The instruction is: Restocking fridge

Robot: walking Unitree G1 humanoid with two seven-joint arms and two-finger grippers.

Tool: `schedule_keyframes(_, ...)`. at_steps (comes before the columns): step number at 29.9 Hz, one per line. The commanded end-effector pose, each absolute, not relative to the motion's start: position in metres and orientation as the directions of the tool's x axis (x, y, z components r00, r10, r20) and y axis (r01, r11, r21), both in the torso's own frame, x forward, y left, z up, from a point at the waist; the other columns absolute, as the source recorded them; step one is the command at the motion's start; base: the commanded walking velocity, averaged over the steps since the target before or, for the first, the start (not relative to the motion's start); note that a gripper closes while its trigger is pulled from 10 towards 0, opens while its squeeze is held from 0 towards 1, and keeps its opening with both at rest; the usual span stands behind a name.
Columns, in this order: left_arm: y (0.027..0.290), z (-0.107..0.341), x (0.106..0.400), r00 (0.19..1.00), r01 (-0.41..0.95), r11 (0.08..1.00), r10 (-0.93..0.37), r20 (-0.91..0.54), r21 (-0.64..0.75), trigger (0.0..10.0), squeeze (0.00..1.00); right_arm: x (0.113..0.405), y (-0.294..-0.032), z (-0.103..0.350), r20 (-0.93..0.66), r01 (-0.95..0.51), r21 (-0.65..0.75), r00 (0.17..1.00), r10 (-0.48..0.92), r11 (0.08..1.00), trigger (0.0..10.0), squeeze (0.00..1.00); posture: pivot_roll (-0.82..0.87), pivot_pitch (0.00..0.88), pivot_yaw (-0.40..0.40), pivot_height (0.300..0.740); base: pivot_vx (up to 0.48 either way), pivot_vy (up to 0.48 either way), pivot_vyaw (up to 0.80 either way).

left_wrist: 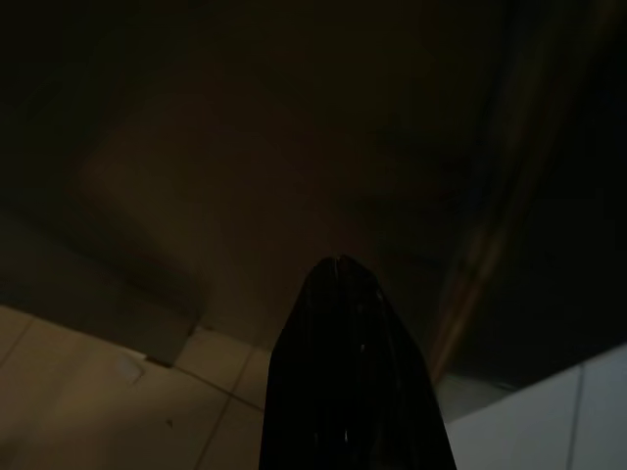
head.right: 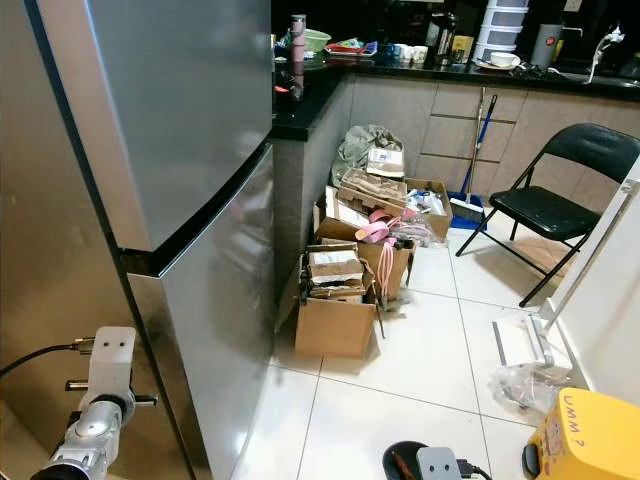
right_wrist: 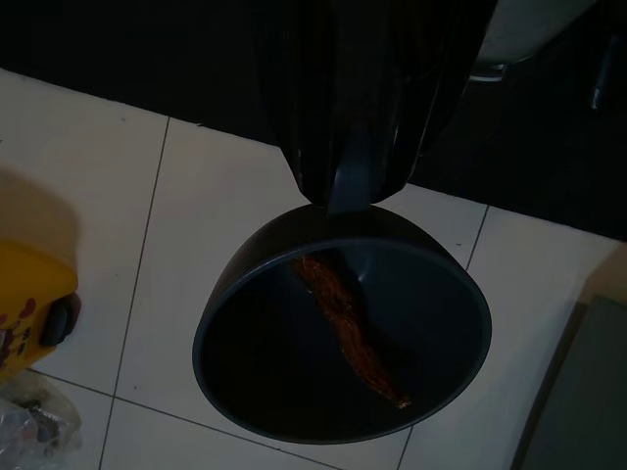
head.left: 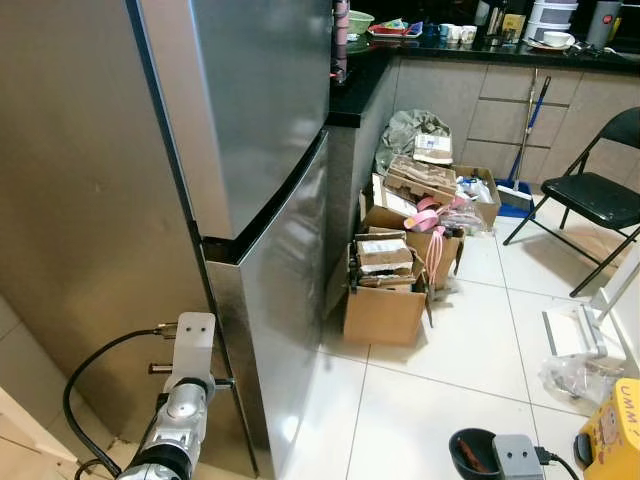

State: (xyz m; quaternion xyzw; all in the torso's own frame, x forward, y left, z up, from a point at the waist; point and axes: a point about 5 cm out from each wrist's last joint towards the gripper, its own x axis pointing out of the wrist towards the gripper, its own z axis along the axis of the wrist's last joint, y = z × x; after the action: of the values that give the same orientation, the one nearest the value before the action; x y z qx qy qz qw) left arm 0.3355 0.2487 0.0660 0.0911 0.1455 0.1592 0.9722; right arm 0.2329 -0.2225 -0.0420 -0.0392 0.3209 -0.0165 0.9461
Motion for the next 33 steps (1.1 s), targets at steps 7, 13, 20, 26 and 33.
schedule_keyframes(7,0.279,0.079,0.335,0.859,-0.357,0.865,0.453,-0.239,0.353,0.0,0.0,0.231,-0.23,-0.041,-0.598,0.013,-0.1,0.799,-0.071,0.995,10.0,0.0,-0.12,0.133,-0.027,0.74,0.0,0.0,0.0)
schedule_keyframes(13,0.281,0.093,0.344,0.871,-0.364,0.874,0.441,-0.214,0.322,10.0,0.0,0.23,-0.232,-0.04,-0.595,0.018,-0.104,0.8,-0.077,0.994,10.0,0.0,-0.12,0.144,-0.019,0.74,0.0,0.0,0.0)
schedule_keyframes(20,0.261,0.105,0.358,0.947,-0.192,0.947,0.247,-0.204,0.255,10.0,0.0,0.23,-0.236,-0.039,-0.587,0.026,-0.113,0.805,-0.088,0.993,10.0,0.0,-0.14,0.162,-0.016,0.74,0.0,0.0,0.0)
schedule_keyframes(26,0.26,0.118,0.365,0.972,-0.11,0.966,0.153,-0.178,0.233,10.0,0.0,0.229,-0.24,-0.038,-0.582,0.025,-0.122,0.808,-0.092,0.992,10.0,0.0,-0.14,0.2,-0.029,0.74,0.0,0.0,0.0)
schedule_keyframes(33,0.247,0.12,0.368,0.984,0.003,0.979,0.033,-0.177,0.202,10.0,0.0,0.23,-0.242,-0.037,-0.579,0.026,-0.125,0.81,-0.094,0.992,10.0,0.0,-0.13,0.201,-0.03,0.74,0.0,0.0,0.0)
